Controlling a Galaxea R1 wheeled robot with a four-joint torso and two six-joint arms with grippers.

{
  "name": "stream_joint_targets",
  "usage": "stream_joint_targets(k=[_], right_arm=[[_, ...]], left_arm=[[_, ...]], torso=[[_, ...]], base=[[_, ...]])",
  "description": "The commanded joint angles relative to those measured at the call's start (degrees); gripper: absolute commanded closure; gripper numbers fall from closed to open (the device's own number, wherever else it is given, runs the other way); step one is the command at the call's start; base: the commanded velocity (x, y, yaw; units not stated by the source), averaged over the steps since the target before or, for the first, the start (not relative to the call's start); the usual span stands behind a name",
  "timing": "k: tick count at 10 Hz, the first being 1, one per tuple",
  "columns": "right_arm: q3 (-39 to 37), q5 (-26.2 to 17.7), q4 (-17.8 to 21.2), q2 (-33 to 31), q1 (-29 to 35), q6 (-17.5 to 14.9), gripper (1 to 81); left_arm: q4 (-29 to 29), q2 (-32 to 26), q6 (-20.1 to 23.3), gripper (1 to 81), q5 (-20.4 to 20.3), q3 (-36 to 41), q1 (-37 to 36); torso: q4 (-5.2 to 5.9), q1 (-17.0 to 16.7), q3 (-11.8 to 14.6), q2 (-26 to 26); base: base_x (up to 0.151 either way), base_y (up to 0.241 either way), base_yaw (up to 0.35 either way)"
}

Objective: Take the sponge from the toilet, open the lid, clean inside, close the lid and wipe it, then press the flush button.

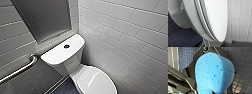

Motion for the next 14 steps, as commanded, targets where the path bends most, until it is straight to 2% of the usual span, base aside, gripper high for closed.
stream_joint_targets(k=[1,2,3,4,6,12,13,14], right_arm=[[-0.8,-1.9,-1.2,-2.2,-1.8,0.7,81.1],[-0.8,-1.9,-1.2,-2.1,-1.6,0.7,81.1],[-0.8,-1.9,-1.1,-2.1,-1.3,0.7,81.1],[-0.8,-1.9,-1.0,-2.1,-1.1,0.8,81.1],[-0.7,-1.9,-1.0,-2.1,-0.9,0.8,81.1],[-0.7,-1.3,-0.7,-2.1,-0.9,1.2,81.1],[-0.8,-0.3,-0.8,-2.1,-1.1,1.2,81.1],[-1.0,0.5,-0.8,-2.2,-1.1,1.2,81.1]], left_arm=[[0.4,1.4,-0.5,1.0,0.1,0.2,-5.3],[0.8,2.2,-1.8,1.0,0.0,-0.1,-6.0],[0.7,2.5,-2.8,1.0,-0.1,0.1,-6.9],[0.9,2.6,-4.0,1.0,-0.1,0.3,-7.5],[0.9,2.6,-5.1,1.0,-1.2,0.4,-8.1],[0.8,6.4,-6.2,1.0,-2.0,-4.5,-9.1],[0.8,6.8,-6.2,1.0,-2.1,-5.1,-9.2],[0.8,7.0,-6.2,1.0,-2.1,-5.4,-9.3]], torso=[[0.0,0.0,-4.2,0.0],[0.0,0.0,-4.4,0.0],[0.0,0.0,-1.4,0.0],[0.0,0.0,-2.6,0.0],[0.0,0.0,-3.2,0.0],[0.0,0.0,-3.1,0.0],[0.0,0.0,-7.6,0.0],[0.0,0.0,-7.5,0.0]], base=[[0.0,0.0,0.0],[0.0,0.0,0.0],[0.0,0.0,0.0],[0.0,0.0,0.0],[0.0,0.0,0.0],[0.0,0.0,0.0],[0.0,0.0,0.0],[0.0,0.0,0.0]])
